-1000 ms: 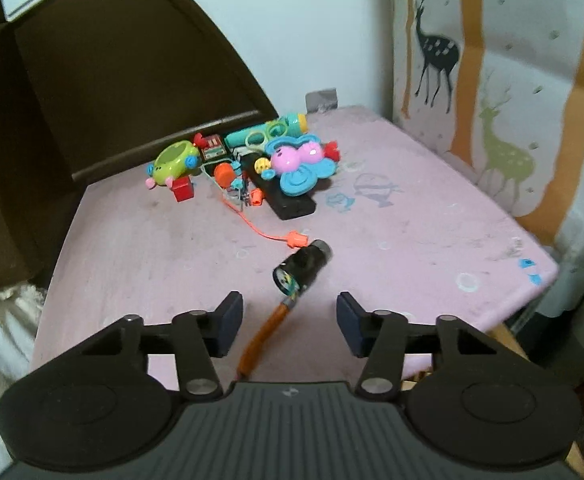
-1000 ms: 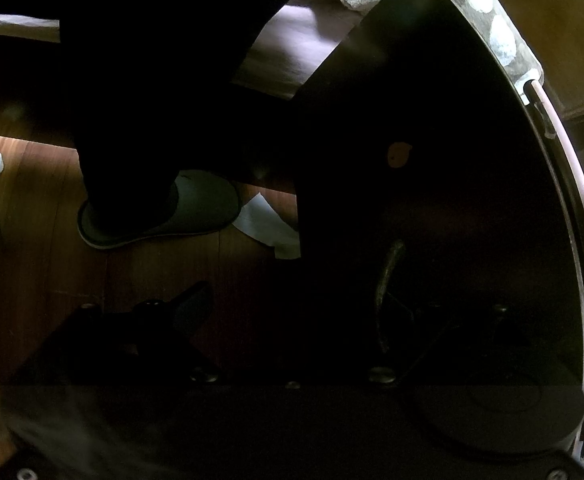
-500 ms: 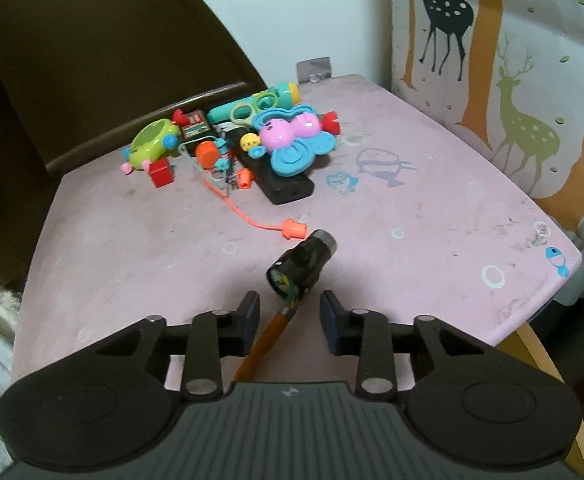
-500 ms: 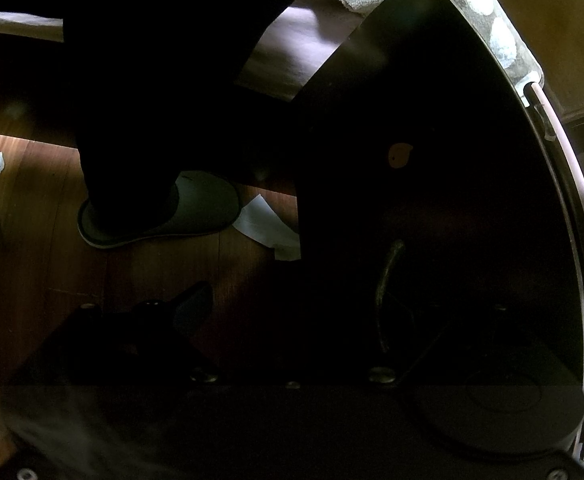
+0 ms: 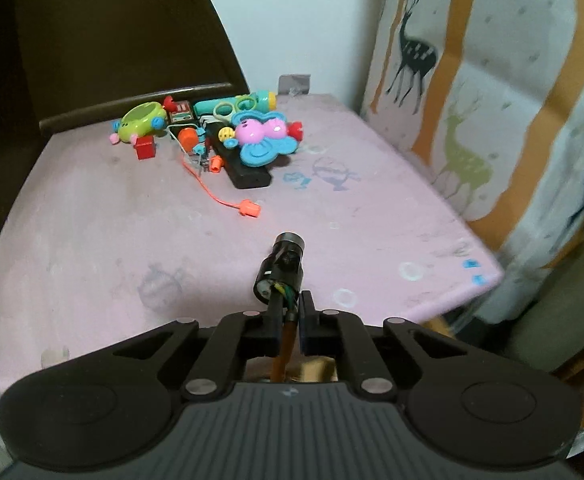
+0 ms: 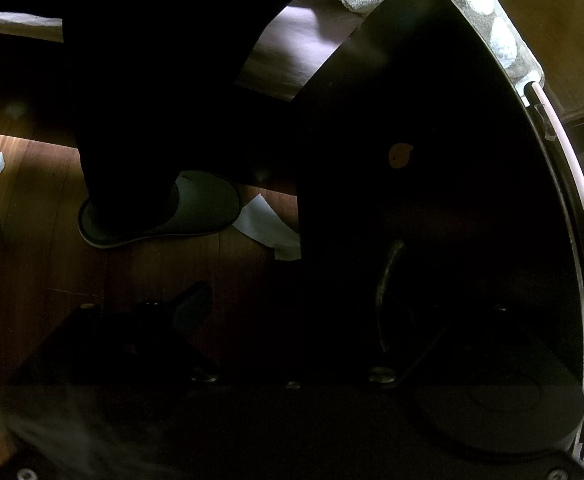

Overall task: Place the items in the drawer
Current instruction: 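Lower the black cylinder with the left tool into the drawer and release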

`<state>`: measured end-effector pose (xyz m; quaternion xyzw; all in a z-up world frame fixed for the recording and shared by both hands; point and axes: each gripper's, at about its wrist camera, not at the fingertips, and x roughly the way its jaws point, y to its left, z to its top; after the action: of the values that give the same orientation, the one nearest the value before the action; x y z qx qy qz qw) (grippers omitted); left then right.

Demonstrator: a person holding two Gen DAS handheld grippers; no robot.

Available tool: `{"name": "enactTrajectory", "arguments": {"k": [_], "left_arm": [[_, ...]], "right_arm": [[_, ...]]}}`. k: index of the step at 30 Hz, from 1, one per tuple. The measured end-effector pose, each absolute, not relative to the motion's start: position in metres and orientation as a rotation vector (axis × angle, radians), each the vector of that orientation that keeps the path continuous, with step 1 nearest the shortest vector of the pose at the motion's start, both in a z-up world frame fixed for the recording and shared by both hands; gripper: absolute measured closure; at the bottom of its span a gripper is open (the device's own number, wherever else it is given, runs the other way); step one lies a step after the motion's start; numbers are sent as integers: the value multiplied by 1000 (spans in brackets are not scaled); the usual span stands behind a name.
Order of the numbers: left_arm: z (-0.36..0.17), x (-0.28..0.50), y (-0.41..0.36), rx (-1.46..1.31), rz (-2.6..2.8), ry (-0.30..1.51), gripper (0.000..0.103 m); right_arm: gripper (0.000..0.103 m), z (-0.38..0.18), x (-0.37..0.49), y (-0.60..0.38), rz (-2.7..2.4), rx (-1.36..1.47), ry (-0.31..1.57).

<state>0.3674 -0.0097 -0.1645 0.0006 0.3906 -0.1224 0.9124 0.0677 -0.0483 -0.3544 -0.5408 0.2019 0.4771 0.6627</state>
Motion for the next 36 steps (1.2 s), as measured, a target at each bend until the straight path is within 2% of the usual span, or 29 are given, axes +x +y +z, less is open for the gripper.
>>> {"name": "enactTrajectory", "arguments": {"k": [8,15,21,22,23,24,25,32,34,36], "left_arm": [[-164,307,-26,-1,-346,864,97],[-226,288,-45,14,-351,1033,97],[-258,290,-44,15,-322,1074,95],[-259,288,-43,25,-317,1064,92],[-258,285,-42,39,-300,1048,76],[-255,282,-39,45,-291,1036,50],[-251,278,-35,35,-281,1021,40],[-215,228,-3,-18,-201,872,38],[-203,208,7,-26,-170,809,37],[-195,186,15,-1,-119,756,37]], "right_arm": [[13,-354,67,-48,1077,-1225,458],[14,-354,68,-47,1069,-1221,461],[16,-353,69,-48,1059,-1193,464],[16,-353,69,-48,1058,-1192,462],[17,-354,68,-49,1056,-1191,461],[17,-354,68,-49,1055,-1189,459],[18,-354,69,-49,1053,-1187,462],[21,-358,65,-45,1001,-1211,467],[30,-357,64,-43,975,-1216,461],[50,-356,64,-42,941,-1221,455]]}}
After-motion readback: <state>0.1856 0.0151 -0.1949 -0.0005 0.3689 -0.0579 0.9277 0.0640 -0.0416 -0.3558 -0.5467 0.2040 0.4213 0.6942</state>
